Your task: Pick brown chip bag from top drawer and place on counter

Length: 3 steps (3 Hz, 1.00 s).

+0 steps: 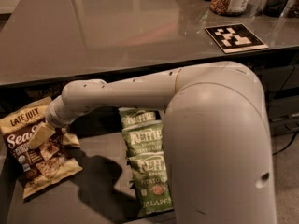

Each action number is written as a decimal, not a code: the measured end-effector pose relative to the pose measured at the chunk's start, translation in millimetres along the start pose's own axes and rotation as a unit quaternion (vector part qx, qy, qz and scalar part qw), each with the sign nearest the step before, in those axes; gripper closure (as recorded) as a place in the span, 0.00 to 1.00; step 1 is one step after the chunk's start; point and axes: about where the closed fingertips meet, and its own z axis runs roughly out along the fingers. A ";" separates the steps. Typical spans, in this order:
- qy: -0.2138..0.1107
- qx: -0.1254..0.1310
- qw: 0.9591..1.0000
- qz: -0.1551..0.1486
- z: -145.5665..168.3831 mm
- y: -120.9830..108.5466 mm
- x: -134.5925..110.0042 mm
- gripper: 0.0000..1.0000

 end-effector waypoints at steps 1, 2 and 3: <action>-0.022 0.020 0.999 0.019 22.2 -15.1 3.7 0.18; -0.026 0.023 0.999 0.021 24.9 -16.5 4.1 0.43; -0.026 0.023 0.999 0.021 24.9 -16.5 4.1 0.65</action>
Offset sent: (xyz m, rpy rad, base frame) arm 0.0144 0.0101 -0.0125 0.0385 -0.0037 -0.0478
